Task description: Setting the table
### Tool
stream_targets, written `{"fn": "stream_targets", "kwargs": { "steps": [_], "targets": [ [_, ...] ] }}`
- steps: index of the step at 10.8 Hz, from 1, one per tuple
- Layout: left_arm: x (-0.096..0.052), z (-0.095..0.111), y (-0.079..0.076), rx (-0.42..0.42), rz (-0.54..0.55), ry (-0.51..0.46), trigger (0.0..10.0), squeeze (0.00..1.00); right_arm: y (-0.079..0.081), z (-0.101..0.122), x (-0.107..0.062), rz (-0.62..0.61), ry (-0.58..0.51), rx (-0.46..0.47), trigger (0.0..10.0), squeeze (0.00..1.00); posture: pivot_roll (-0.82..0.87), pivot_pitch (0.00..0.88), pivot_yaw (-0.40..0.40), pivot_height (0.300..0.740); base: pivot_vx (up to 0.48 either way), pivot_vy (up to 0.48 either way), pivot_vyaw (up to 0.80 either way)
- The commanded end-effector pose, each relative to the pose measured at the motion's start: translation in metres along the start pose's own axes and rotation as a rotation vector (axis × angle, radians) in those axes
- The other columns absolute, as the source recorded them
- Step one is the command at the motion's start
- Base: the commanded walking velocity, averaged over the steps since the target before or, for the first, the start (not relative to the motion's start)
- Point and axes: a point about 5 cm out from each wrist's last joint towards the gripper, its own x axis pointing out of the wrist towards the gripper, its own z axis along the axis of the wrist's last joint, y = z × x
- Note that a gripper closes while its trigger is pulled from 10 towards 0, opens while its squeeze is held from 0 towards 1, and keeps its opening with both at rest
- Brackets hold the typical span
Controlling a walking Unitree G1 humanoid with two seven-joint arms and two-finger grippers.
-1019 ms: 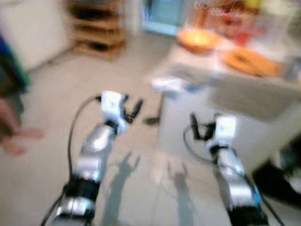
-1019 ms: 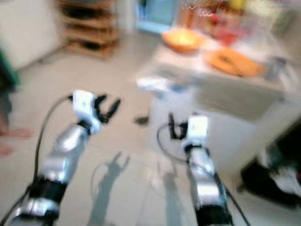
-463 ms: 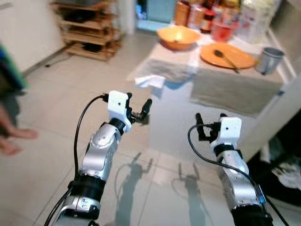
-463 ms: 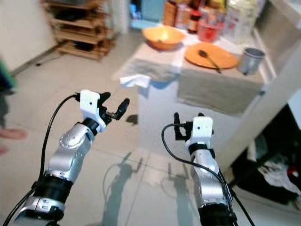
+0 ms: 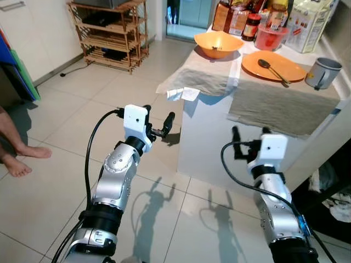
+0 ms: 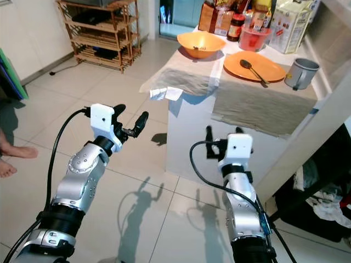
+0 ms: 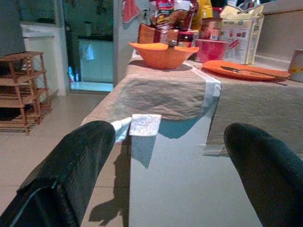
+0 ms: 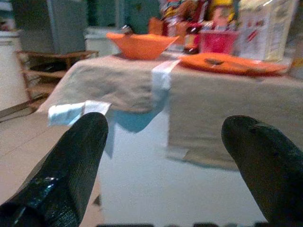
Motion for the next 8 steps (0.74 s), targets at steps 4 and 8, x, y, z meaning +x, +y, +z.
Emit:
{"fn": "stream_targets", "kwargs": {
  "steps": [4,8],
  "targets": [
    [0.001,0.004,-0.01,-0.022,-0.034,-0.019,10.0,0.0,-0.016,-0.008,-0.004,-0.071,0.048,-0.006,10.0,0.0,0.06,0.0,-0.033,0.74,0.48,0.0,0.0],
    [0.003,0.009,-0.021,-0.014,-0.081,-0.046,10.0,0.0,-0.012,-0.006,-0.001,-0.047,0.041,-0.026,10.0,0.0,0.06,0.0,-0.035,0.74,0.48,0.0,0.0]
  ]
}}
